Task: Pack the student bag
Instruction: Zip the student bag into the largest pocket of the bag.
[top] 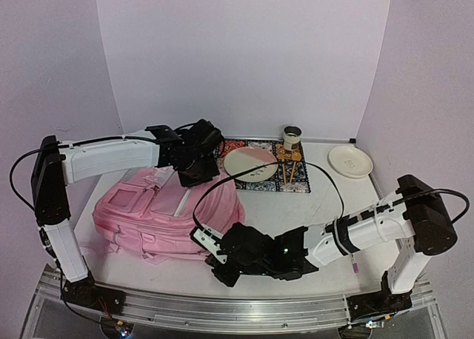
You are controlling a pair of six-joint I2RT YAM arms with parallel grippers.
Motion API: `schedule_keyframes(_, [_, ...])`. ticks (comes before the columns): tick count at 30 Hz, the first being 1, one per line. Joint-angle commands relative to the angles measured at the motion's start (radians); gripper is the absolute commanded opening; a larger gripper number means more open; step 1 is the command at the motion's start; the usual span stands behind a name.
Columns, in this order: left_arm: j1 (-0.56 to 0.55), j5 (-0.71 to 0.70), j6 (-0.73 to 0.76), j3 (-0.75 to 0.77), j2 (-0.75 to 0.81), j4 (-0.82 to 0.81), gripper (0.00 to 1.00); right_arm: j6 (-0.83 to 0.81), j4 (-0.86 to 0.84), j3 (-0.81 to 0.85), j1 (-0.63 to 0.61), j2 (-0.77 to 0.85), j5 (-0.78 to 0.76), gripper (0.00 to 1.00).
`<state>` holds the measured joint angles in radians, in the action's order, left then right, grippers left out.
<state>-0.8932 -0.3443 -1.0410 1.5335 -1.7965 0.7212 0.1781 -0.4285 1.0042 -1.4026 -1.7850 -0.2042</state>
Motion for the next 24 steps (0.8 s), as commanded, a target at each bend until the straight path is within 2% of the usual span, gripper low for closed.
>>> schedule_keyframes(1, [0.014, 0.021, -0.067, 0.090, -0.036, -0.215, 0.00, -0.031, -0.121, 0.074, -0.042, -0.033, 0.076, 0.00])
schedule_keyframes(12, [0.014, 0.166, -0.195, 0.014, -0.002, -0.382, 0.00, -0.084, -0.382, 0.099, -0.046, -0.167, 0.055, 0.00])
schedule_keyframes(24, [0.016, 0.171, -0.208, -0.039, 0.042, -0.409, 0.00, -0.121, -0.402, 0.259, -0.055, -0.329, 0.047, 0.00])
